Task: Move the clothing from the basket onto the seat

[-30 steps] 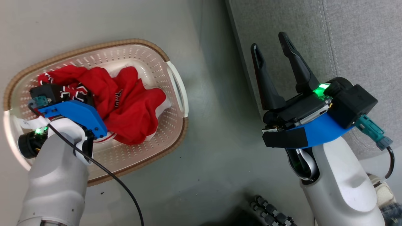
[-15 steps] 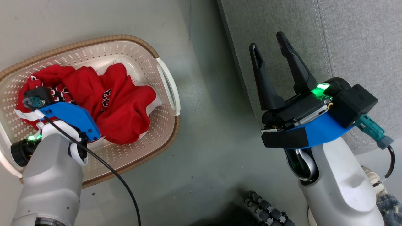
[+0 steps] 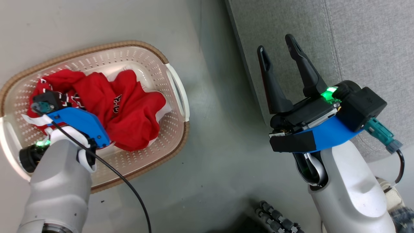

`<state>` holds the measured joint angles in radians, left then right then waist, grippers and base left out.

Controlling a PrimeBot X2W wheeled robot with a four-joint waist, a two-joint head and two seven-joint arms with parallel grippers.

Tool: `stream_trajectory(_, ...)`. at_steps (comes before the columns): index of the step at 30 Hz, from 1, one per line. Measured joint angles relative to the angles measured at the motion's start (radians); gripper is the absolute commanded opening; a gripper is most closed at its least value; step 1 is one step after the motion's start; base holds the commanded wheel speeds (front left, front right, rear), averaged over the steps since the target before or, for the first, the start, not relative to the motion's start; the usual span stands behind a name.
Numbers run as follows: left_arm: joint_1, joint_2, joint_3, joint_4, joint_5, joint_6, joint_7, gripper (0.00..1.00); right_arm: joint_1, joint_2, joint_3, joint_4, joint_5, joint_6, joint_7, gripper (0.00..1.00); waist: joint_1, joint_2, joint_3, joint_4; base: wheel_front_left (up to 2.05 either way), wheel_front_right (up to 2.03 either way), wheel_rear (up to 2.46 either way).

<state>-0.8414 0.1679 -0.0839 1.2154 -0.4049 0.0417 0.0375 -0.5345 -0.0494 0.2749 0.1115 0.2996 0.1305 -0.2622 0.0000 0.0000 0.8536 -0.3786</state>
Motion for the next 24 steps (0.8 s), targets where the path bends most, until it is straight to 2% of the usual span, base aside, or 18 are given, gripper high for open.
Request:
stream_trajectory(10,0.016,-0.062,-0.038,0.023,-0.005,-0.045,-0.028,0.00,0.024,0.001,-0.025,0.070,-0.062,0.000,0.000,1.00,0.0000,0.0000,-0.115,0.051,0.00,0.00,0.00)
stream_trajectory(17,0.068,-0.107,-0.072,0.041,-0.018,-0.113,-0.033,0.00,0.092,0.001,-0.055,0.141,-0.106,0.000,0.000,1.00,-0.0001,0.0000,-0.268,0.105,0.00,0.00,0.00)
stream_trajectory(21,0.098,-0.114,-0.114,0.032,-0.049,-0.149,-0.030,0.00,0.147,0.001,-0.076,0.187,-0.138,0.000,0.000,1.00,-0.0001,0.0001,-0.371,0.144,0.00,0.00,0.00)
stream_trajectory(24,0.136,-0.114,-0.198,-0.032,-0.117,-0.165,-0.020,0.00,0.186,0.002,-0.088,0.221,-0.149,0.000,0.000,1.00,-0.0002,0.0001,-0.453,0.174,0.00,0.00,0.00)
